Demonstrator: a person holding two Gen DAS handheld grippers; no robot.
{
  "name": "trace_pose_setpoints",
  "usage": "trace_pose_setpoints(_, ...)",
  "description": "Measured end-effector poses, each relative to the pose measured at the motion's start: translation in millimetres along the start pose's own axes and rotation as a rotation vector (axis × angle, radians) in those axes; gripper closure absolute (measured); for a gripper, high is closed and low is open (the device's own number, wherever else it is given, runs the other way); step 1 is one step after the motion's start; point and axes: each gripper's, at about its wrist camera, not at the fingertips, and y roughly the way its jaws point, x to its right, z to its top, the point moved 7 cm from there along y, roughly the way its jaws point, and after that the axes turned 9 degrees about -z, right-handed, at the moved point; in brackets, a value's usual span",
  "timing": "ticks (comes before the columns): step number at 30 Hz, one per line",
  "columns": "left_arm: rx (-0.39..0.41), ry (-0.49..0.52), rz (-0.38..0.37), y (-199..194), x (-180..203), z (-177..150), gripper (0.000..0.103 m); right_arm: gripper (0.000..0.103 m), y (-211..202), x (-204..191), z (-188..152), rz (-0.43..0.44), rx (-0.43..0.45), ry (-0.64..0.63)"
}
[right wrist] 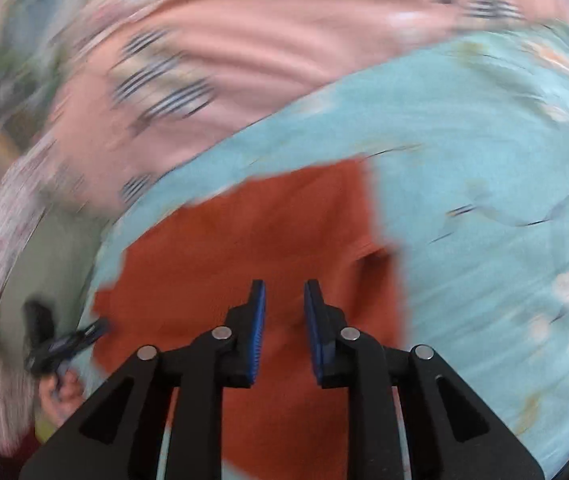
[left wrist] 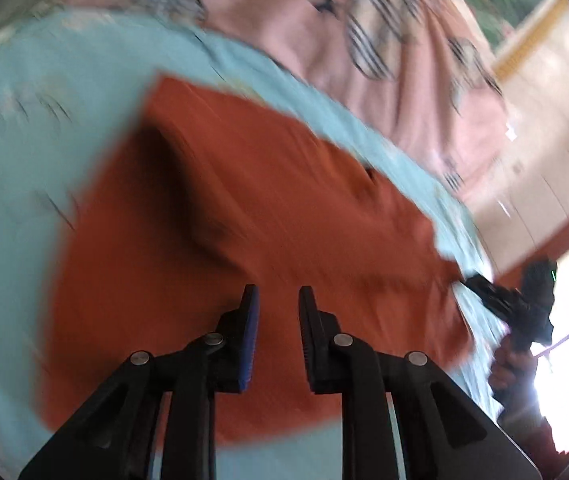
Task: Fold small clothes
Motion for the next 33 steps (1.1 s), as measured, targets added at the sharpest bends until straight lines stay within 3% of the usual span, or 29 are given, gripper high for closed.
trace_pose_setpoints(3,-0.096,0.058,0.016,27,17,-23,0.085,0.081,29,-46,-41,0.047,-0.157,-0.199)
trace_pose_setpoints(6,-0.134,0.097,0.073,44,15,-12,0.088,0.081,58,-57,-54,-0.030,-0.224,-0.327)
trace_pose_setpoints(8,-0.134,0.092,0.085,51,7,11,0.096,0.085,70,-46,-41,-0.084,-0.209,-0.329)
trace_pose_setpoints(11,-0.097,0.091,0.157,58,-11,60,0.097,0.086,85,-20,-1,-0.177,-0.176,-0.290)
trace_pose_setpoints(13,-0.045,0.076,0.198,58,-23,95,0.097,0.086,91,-1,32,-0.211,-0.131,-0.221)
trace_pose_setpoints(15,0.025,0.059,0.280,51,-38,129,0.096,0.085,87,21,61,-0.306,-0.048,-0.163)
trace_pose_setpoints(19,0.111,-0.028,0.297,27,-60,155,0.093,0.083,72,52,87,-0.299,0.039,0.000)
trace_pose_setpoints(23,0.141,-0.050,0.242,8,-49,126,0.087,0.083,49,41,66,-0.223,0.065,0.037)
trace_pose_setpoints(30,0.155,-0.066,0.138,-27,-2,10,0.086,0.083,23,13,-7,-0.121,0.017,0.076)
trace_pose_setpoints(33,0.145,-0.078,0.127,-40,12,-34,0.071,0.083,17,18,-28,-0.154,0.008,0.089)
